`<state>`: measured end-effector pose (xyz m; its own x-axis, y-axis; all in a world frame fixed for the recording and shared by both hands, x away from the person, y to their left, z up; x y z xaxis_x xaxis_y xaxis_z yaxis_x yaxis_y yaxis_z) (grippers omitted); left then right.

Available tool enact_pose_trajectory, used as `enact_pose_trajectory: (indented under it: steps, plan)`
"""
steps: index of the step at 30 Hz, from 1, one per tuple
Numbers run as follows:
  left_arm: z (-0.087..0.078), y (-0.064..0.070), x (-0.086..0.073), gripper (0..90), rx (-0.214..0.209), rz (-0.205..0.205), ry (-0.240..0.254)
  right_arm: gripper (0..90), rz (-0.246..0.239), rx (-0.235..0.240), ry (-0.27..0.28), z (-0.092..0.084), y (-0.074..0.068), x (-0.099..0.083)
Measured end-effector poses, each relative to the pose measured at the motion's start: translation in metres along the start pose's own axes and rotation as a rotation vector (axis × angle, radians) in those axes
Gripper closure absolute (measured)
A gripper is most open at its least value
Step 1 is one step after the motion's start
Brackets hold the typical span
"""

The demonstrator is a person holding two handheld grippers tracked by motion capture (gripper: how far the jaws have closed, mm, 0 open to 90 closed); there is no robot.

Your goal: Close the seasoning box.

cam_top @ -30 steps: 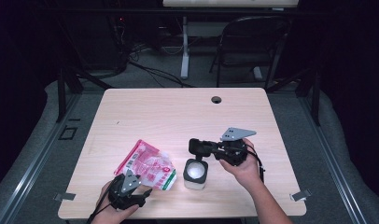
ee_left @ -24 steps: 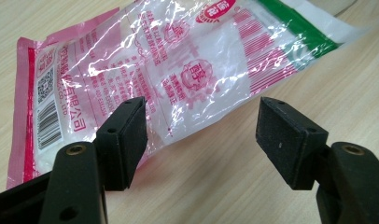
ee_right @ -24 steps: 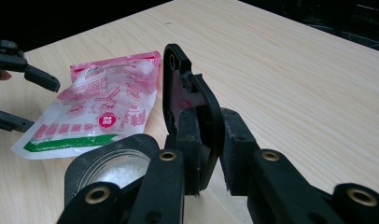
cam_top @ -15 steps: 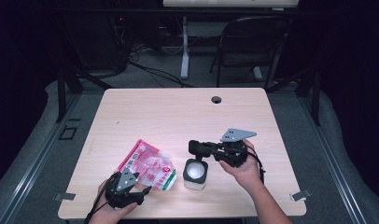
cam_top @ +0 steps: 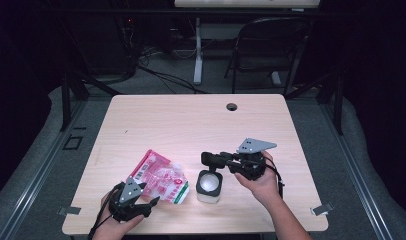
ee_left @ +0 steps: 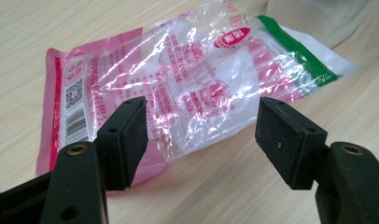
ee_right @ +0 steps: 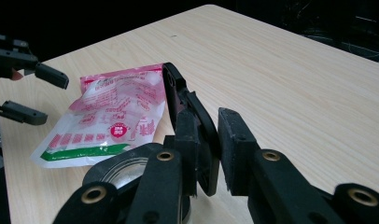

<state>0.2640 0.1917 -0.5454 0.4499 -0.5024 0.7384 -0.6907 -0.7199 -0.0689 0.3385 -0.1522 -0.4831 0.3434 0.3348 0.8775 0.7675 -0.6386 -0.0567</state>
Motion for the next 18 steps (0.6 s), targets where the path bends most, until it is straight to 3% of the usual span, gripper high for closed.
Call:
enact_pose_trajectory:
  steps: [9,18]
  plan:
    - [0.001,-0.007,-0.001,34.2,-0.013,-0.017,0.009,77.8,-0.02,-0.016,-0.01,-0.002,-0.006,0.0]
    - [0.003,-0.01,0.001,34.5,-0.01,-0.02,0.017,76.6,-0.019,0.0,-0.013,-0.004,-0.01,-0.001]
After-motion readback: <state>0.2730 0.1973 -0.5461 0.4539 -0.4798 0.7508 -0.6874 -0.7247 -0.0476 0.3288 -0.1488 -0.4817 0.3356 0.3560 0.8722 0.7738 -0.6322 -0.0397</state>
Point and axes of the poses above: each handheld gripper's, and its own axes: z roughly forward along the jaws, x roughly out of its top, y roughly to its right, the point moved 2 cm from there along z, roughly forward along the jaws
